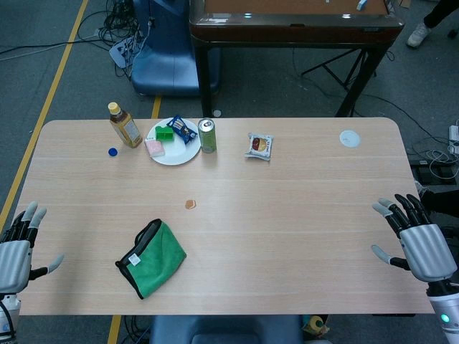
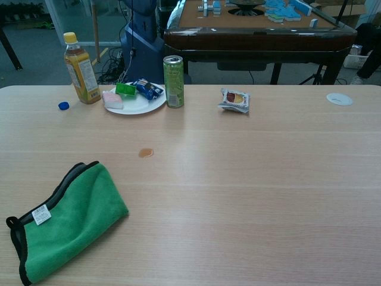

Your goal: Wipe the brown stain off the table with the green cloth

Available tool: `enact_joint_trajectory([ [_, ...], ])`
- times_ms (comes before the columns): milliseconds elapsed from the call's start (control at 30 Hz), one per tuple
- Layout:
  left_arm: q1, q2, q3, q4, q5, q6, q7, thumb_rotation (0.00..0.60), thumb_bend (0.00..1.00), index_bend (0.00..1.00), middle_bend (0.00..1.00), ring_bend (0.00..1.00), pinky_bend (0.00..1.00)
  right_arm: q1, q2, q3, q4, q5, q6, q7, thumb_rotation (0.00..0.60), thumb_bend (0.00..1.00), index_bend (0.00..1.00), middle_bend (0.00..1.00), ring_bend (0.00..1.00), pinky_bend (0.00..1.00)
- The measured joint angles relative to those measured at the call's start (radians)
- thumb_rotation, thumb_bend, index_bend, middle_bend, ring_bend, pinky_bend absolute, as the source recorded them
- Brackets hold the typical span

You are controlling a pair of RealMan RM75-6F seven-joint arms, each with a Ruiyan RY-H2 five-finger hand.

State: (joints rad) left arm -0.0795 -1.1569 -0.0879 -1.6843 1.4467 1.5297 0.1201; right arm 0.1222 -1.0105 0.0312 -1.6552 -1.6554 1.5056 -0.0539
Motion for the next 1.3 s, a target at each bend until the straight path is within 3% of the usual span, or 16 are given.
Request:
enact_joint_trajectory([
  [333, -0.010, 0.003, 0.004, 0.007, 0.010, -0.018, -0.009, 0.600, 0.15, 0.07, 0.00, 0.00, 0.15, 0.002, 0.005, 0.012, -0.003, 0.005, 0.010, -0.005, 0.600, 0.27, 0.21, 0.20, 0.09, 0.02],
  [533, -0.056, 0.026, 0.019, 0.040, 0.069, -0.088, -0.085, 0.600, 0.15, 0.07, 0.00, 0.00, 0.12, 0.001, 0.024, 0.037, -0.026, 0.023, 0.031, -0.033, 0.600, 0.27, 0.21, 0.20, 0.09, 0.02],
  [1000, -0.330, 0.056, 0.084, 0.137, 0.283, -0.421, -0.241, 0.600, 0.15, 0.07, 0.00, 0.00, 0.09, -0.001, 0.054, 0.048, -0.072, 0.040, 0.031, -0.074, 0.600, 0.27, 0.21, 0.20, 0.09, 0.02],
  [1300, -0.494, -0.035, 0.125, 0.238, 0.394, -0.554, -0.256, 0.600, 0.15, 0.07, 0.00, 0.00, 0.09, -0.006, 0.055, 0.043, -0.075, 0.042, 0.029, -0.075, 0.600, 0.27, 0.21, 0.20, 0.09, 0.02],
])
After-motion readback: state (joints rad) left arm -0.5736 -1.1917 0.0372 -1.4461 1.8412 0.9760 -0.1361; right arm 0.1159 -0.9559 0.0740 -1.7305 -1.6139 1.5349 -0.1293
